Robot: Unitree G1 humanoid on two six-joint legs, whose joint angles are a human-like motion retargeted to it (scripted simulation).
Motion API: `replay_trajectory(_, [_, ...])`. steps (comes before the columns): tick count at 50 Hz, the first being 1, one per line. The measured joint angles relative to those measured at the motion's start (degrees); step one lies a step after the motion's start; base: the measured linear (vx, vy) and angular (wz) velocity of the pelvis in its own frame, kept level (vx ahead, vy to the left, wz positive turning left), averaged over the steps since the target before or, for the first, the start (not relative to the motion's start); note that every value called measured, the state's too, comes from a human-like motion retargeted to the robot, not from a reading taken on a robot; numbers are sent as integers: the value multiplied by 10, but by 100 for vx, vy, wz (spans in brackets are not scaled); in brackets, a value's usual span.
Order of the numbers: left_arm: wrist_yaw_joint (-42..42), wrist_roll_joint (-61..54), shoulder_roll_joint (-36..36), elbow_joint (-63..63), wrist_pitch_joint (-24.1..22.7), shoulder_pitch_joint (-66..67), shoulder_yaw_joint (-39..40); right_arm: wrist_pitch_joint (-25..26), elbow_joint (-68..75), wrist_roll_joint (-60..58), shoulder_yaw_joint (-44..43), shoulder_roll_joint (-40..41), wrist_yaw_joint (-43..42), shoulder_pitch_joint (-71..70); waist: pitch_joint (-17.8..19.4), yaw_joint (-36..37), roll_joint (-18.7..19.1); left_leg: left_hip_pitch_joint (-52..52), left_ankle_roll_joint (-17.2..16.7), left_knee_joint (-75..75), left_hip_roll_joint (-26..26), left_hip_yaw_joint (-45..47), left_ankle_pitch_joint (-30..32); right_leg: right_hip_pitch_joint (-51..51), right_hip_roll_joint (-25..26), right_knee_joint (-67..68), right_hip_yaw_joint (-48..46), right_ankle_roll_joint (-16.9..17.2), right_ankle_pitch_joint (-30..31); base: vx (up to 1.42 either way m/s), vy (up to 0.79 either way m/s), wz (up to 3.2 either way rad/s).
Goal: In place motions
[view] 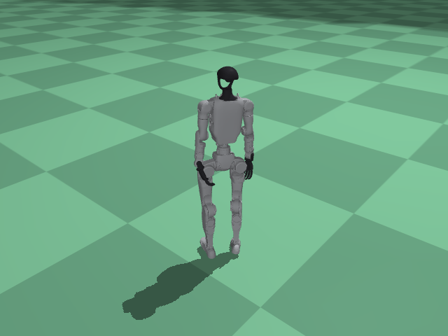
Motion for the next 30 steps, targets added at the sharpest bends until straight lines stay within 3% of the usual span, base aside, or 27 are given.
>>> replay_trajectory(30, [1, -2, -1, 2, 0, -1, 0, -2, -1, -8, 4, -1, -2, -2, -4, -1, -1, -2, 0, 0, 0, -1, 0, -1, 0, 0, -1, 0, -1, 0, 0, 0])
